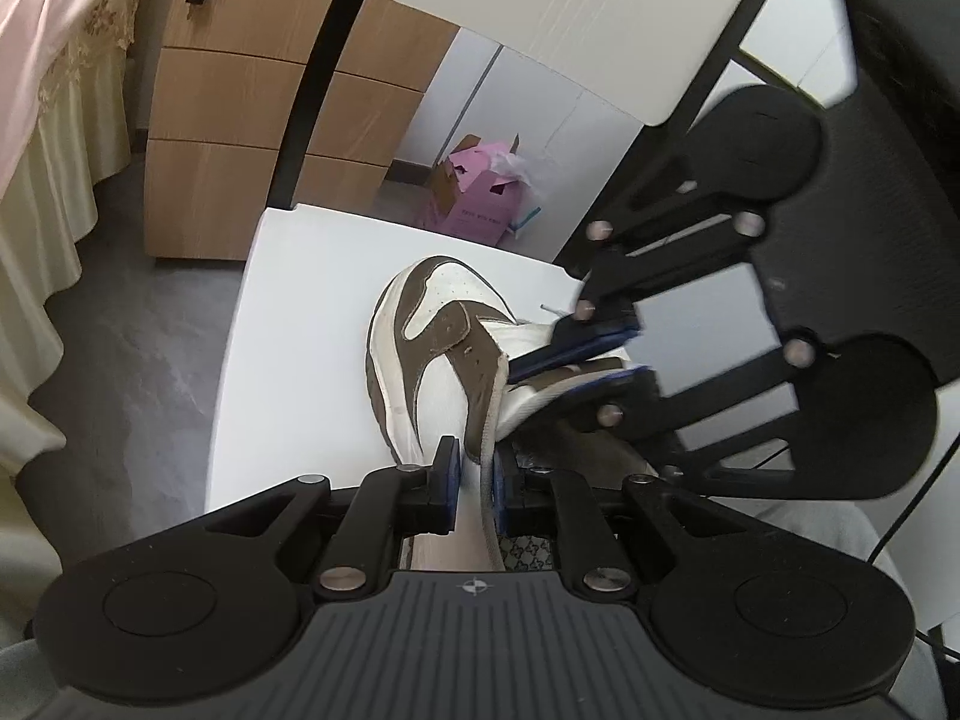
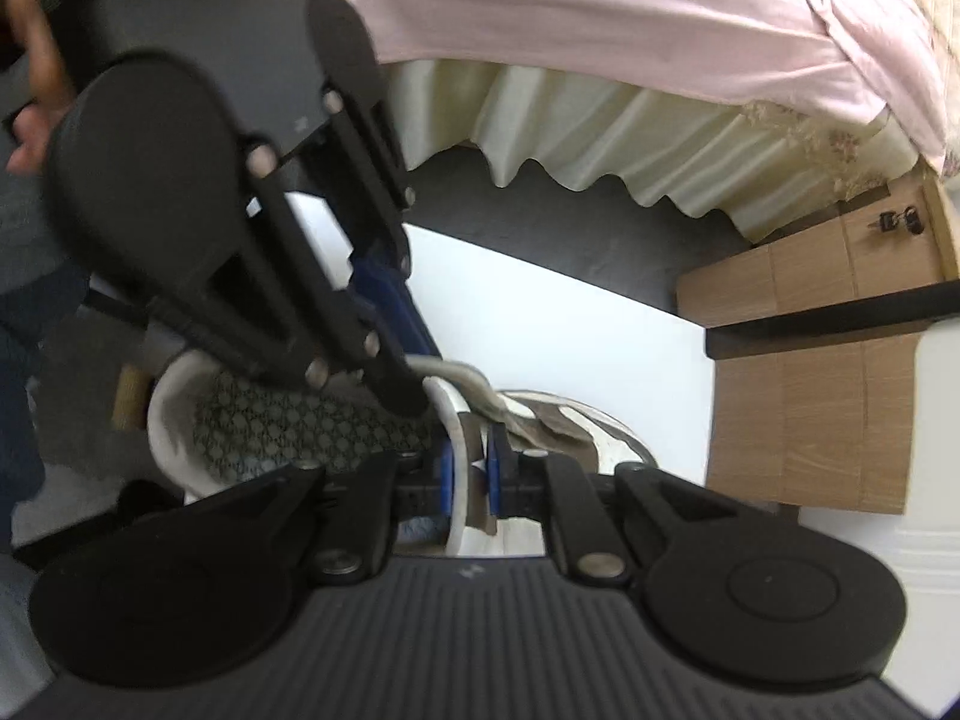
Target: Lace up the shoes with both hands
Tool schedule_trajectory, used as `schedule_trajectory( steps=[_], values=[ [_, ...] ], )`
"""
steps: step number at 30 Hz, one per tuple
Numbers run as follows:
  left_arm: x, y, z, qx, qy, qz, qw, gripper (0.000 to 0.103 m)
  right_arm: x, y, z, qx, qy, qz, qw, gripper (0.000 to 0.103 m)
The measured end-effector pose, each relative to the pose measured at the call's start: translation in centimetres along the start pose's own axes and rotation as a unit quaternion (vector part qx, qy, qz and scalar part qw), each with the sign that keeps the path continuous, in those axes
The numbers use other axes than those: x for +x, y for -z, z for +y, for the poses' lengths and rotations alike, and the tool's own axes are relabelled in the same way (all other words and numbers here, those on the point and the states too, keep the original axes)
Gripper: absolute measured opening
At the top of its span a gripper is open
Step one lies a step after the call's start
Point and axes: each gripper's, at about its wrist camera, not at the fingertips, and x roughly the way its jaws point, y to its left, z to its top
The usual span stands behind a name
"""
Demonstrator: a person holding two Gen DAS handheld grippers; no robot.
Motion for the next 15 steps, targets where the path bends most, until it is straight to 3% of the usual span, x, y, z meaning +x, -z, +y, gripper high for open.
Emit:
schedule_trajectory(
  steps=[6, 15],
  values=[
    [-0.2, 0.0, 0.1, 0.000, -0.004, 0.001, 1.0000, 0.015, 1.7, -0.2, -0.3, 0.033, -0.028, 0.004, 0.999, 0.013],
    [0.0, 0.0, 0.1, 0.003, -0.002, 0.003, 1.0000, 0.016, 0.7, 1.0, 0.1, 0.104, 0.001, -0.023, 0.994, 0.024]
  ],
)
